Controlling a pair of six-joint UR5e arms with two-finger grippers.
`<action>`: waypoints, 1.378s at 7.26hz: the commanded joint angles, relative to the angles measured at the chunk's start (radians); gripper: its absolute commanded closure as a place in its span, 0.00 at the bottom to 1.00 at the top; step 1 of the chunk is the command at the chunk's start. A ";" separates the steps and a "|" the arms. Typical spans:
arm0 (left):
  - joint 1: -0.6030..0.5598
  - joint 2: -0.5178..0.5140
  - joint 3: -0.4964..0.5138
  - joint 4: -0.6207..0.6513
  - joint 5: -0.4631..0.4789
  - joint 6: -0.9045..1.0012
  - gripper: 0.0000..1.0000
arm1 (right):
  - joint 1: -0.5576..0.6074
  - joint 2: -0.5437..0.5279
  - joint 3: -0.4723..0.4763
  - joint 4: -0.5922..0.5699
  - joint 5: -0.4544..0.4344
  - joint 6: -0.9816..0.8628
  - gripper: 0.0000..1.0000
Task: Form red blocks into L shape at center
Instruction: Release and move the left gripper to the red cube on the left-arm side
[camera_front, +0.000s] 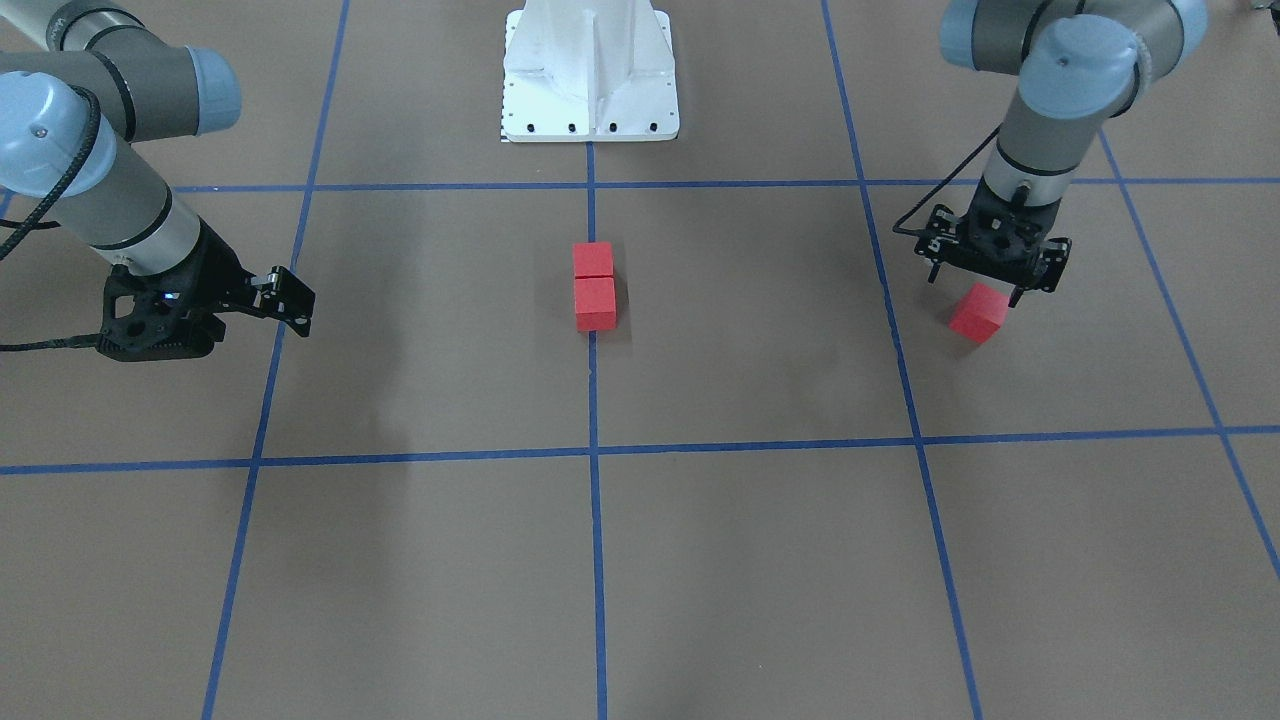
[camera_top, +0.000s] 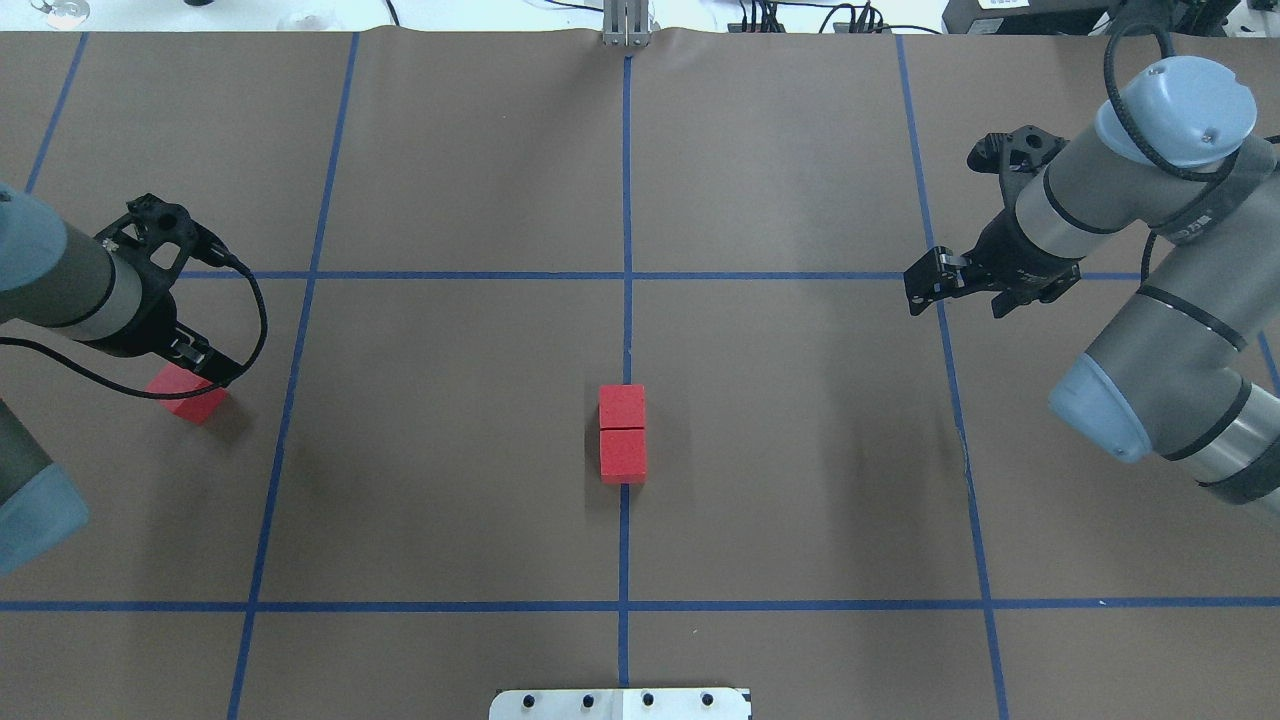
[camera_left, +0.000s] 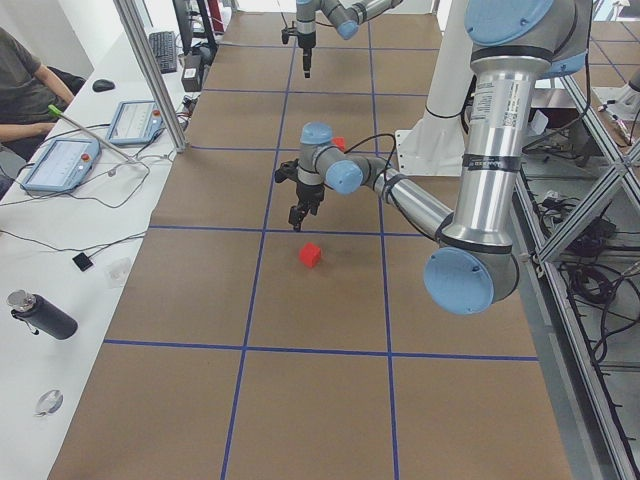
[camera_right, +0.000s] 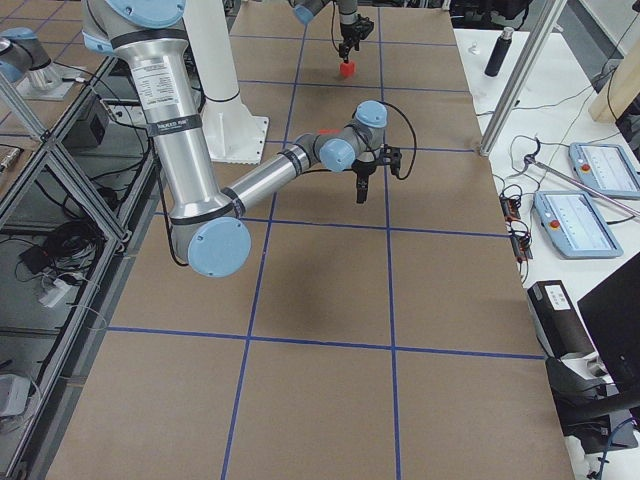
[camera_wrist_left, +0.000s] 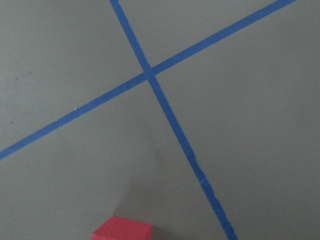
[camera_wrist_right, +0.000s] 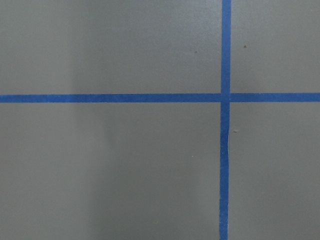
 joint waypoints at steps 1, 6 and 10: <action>-0.067 -0.005 0.097 -0.045 -0.217 0.085 0.00 | -0.001 -0.002 -0.004 0.000 -0.002 0.001 0.01; -0.061 -0.011 0.211 -0.093 -0.217 0.090 0.00 | -0.003 0.001 -0.002 0.000 -0.002 0.003 0.01; -0.059 -0.028 0.237 -0.093 -0.214 0.087 0.00 | -0.003 0.001 -0.002 0.000 -0.002 0.003 0.01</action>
